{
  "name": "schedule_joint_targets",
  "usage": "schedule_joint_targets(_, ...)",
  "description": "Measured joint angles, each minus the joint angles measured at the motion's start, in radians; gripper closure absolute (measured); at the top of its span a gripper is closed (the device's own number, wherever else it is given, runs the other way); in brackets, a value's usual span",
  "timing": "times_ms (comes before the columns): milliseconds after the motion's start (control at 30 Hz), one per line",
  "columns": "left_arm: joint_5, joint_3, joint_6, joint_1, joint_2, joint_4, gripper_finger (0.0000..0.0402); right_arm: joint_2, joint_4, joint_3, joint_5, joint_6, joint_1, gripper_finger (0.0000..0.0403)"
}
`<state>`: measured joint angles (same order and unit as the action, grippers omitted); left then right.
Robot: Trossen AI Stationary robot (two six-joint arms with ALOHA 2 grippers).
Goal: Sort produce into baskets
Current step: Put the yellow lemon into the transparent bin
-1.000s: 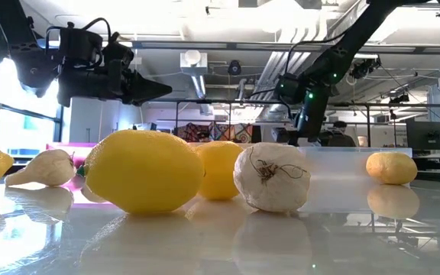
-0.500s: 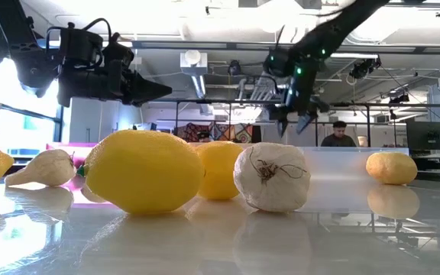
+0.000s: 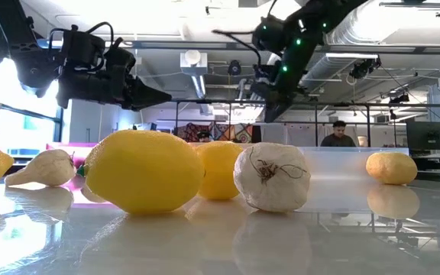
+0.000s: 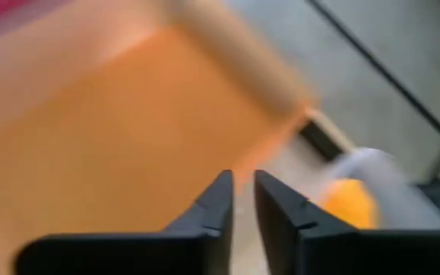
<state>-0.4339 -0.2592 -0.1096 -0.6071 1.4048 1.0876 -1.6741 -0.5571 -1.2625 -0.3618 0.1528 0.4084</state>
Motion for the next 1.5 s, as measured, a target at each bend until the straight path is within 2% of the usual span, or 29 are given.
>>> schedule_joint_targets(100,0.0,0.0,-0.025,0.0,0.0,-0.024,0.0399,0.0,0.0,0.0,0.095,-0.06,-0.053,0.0397)
schedule_joint_targets(267,0.001,0.0,-0.068,0.0,0.0,-0.04,0.0399,0.0,-0.003,0.0,0.334,-0.179,-0.146,0.0375)
schedule_joint_targets(367,0.001,0.0,-0.077,0.0,0.0,-0.04,0.0399,0.0,-0.001,0.0,0.393,-0.234,-0.215,0.0369)
schedule_joint_targets(567,0.002,0.0,-0.087,0.0,0.0,-0.041,0.0399,-0.01,0.019,0.0,0.389,-0.366,-0.391,0.0368)
schedule_joint_targets(700,0.002,0.0,-0.086,0.0,0.0,-0.041,0.0399,-0.047,0.077,0.0,0.343,-0.371,-0.498,0.0349)
schedule_joint_targets(800,0.001,0.0,-0.086,0.0,0.0,-0.043,0.0399,-0.077,0.117,0.0,0.344,-0.338,-0.555,0.0313)
schedule_joint_targets(1067,0.0,0.0,-0.039,0.0,0.0,-0.048,0.0399,-0.151,0.218,0.001,0.344,-0.289,-0.668,0.0186)
schedule_joint_targets(1167,-0.001,0.0,-0.033,0.0,0.0,-0.049,0.0399,-0.159,0.253,0.001,0.346,-0.291,-0.693,0.0156)
schedule_joint_targets(1333,-0.022,-0.001,-0.065,0.0,-0.001,-0.063,0.0399,-0.165,0.263,0.001,0.345,-0.3,-0.714,0.0142)
schedule_joint_targets(1500,-0.167,-0.001,-0.138,0.001,-0.001,-0.131,0.0399,-0.18,0.271,0.001,0.353,-0.348,-0.733,0.0141)
